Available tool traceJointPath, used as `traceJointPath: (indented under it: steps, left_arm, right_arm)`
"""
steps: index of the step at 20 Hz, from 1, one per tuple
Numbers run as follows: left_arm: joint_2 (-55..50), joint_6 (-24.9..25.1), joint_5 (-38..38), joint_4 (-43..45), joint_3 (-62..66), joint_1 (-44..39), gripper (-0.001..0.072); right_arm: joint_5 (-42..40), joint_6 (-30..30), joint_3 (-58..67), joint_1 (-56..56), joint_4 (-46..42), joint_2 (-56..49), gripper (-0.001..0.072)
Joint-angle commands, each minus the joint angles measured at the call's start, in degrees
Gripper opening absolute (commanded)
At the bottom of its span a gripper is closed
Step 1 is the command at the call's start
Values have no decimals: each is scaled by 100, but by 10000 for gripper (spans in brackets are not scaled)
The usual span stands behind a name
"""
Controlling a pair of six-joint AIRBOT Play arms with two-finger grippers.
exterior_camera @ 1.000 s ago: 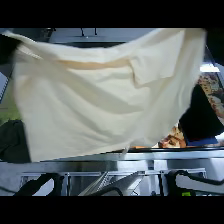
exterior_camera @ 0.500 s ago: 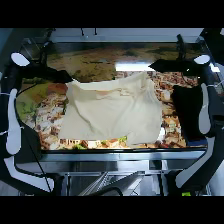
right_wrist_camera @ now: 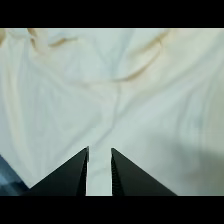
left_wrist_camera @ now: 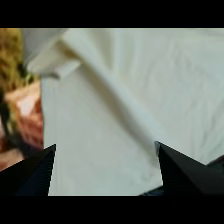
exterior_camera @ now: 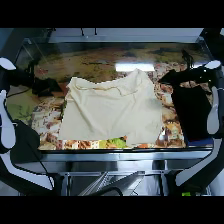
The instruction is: Fold the shirts.
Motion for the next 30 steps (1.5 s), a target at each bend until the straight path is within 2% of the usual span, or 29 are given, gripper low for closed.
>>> traceJointPath:
  steps: [1,5,10,11,12,17,23,27,29,30]
  left_arm:
    - [704,-22,-153,573,-1869,431,706]
    - [1322,354,748,584,-3915,817,705]
    - [1340,815,1276,-70,-4872,732,691]
    - [1340,846,1390,-28,-4959,697,542]
    - [1340,933,1473,-42,-5010,688,445]
    - [1346,931,1478,-94,-4900,680,446]
    - [1357,920,393,-55,-4035,938,446]
    - [1360,925,669,-50,-4177,1231,447]
    - [1357,927,1062,-35,-4356,1281,447]
    - [1357,925,1250,-44,-4415,1276,447]
  right_arm:
    - [470,247,-1154,-455,-400,765,159]
    - [221,-52,-2940,-1010,-422,1849,158]
    - [-96,-109,-4227,-1847,-1058,2612,157]
    - [-103,-114,-4376,-2011,-1056,2684,158]
    - [-125,-114,-4483,-2114,-1056,2732,158]
    - [-142,-136,-4763,-2168,-1038,2752,158]
    - [-28,-144,-4826,-2168,-1058,2841,158]
    - [-173,-111,-5246,-2153,-1224,2839,170]
    - [-413,-116,-5643,-2081,-1161,2837,403]
    - [-525,-129,-5810,-2039,-1128,2830,383]
